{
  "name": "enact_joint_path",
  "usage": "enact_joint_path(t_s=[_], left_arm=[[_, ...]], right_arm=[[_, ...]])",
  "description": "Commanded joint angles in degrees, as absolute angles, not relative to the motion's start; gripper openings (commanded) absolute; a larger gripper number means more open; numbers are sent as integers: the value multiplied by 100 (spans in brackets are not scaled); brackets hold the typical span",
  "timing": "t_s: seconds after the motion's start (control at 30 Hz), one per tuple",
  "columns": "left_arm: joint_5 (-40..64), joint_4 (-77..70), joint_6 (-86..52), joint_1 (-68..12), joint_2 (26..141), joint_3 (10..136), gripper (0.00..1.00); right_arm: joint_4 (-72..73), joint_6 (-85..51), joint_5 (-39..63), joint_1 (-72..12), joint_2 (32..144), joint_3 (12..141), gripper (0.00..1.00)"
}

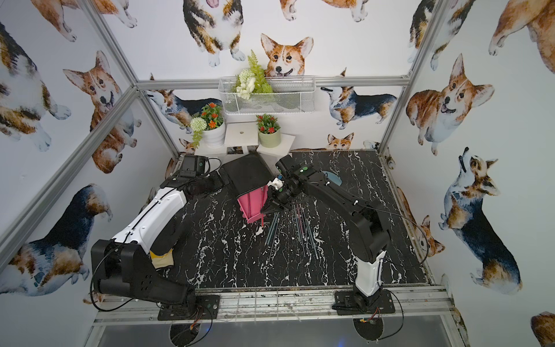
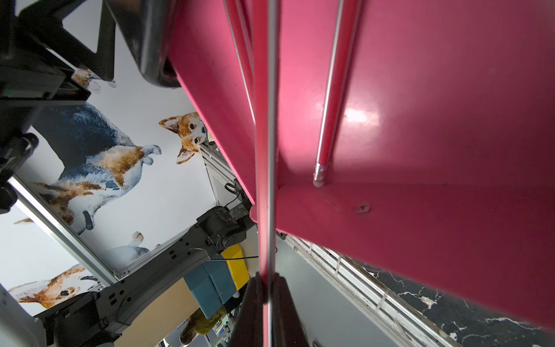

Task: Please place the pencils in the drawer according to their color
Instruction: Place the pencil in the drawer.

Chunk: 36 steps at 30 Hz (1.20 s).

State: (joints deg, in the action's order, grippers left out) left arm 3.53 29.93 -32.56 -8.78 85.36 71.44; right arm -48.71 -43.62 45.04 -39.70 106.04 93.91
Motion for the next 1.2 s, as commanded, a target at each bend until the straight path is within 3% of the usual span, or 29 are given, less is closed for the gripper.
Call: enact_joint_path(t_s=[0.0, 1.17], left_arm=[[333, 2993, -3171, -876, 8490, 7152, 100], [437, 2920, -3206, -871, 8517, 7152, 100]], right_arm=[[-4724, -4530, 4578, -3964, 10645, 9474, 0], [-4553, -4731, 4165, -3802, 11599, 10569, 1]])
